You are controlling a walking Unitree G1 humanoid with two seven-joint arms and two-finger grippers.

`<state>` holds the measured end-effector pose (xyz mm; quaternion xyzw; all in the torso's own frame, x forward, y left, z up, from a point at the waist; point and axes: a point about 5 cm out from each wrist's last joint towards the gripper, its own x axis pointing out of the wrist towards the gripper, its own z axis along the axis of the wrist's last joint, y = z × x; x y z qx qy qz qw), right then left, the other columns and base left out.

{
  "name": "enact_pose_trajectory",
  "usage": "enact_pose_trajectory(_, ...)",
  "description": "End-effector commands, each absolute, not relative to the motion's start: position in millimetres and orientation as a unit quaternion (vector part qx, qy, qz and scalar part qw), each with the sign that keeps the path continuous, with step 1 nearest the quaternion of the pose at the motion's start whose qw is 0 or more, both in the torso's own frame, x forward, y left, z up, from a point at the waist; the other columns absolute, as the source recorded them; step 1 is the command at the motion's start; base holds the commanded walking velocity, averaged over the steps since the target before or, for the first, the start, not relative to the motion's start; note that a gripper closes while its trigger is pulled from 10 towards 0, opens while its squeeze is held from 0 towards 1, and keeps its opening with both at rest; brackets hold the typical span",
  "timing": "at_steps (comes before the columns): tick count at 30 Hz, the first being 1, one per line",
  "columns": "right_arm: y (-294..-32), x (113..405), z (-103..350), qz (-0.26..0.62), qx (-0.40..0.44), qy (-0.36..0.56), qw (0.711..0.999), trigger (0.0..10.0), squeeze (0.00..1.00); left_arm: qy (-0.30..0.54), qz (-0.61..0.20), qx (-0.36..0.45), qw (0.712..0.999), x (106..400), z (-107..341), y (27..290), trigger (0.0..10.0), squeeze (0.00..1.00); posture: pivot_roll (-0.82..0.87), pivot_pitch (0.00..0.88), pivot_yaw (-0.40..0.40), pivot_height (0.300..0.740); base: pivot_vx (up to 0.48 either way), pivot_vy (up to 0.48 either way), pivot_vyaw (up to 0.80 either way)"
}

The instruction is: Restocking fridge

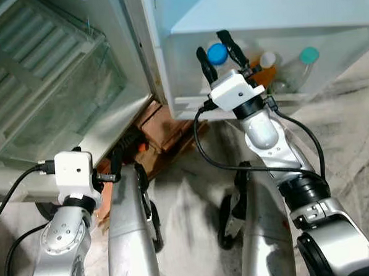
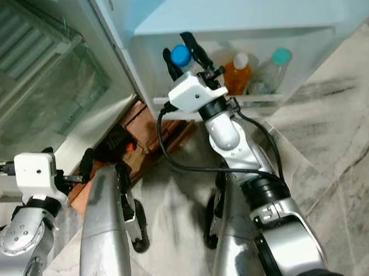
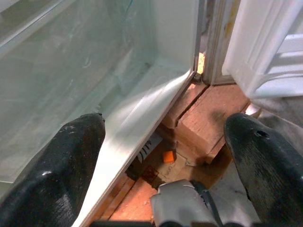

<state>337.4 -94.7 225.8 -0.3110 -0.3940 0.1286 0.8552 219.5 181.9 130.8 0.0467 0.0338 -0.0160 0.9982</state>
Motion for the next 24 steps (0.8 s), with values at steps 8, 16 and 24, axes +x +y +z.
enact_pose_trajectory(8, -120, 357, 180, 0.075, -0.213, -0.246, 0.943, 10.0, 0.00, 0.052, -0.012, 0.053, 0.997, 211, 126, 184, 10.0, 0.00, 0.22, 0.449, 0.063, 0.534, 0.000, 0.000, 0.00)
enact_pose_trajectory(16, -132, 364, 146, 0.035, -0.157, -0.130, 0.978, 10.0, 0.00, 0.056, -0.016, 0.050, 0.997, 211, 126, 182, 10.0, 0.00, 0.22, 0.456, 0.062, 0.534, 0.000, 0.000, 0.00)
enact_pose_trajectory(24, -139, 369, 139, 0.021, -0.134, -0.109, 0.985, 10.0, 0.89, 0.055, -0.020, 0.050, 0.997, 214, 126, 179, 10.0, 0.00, 0.22, 0.447, 0.062, 0.534, 0.000, 0.000, 0.00)
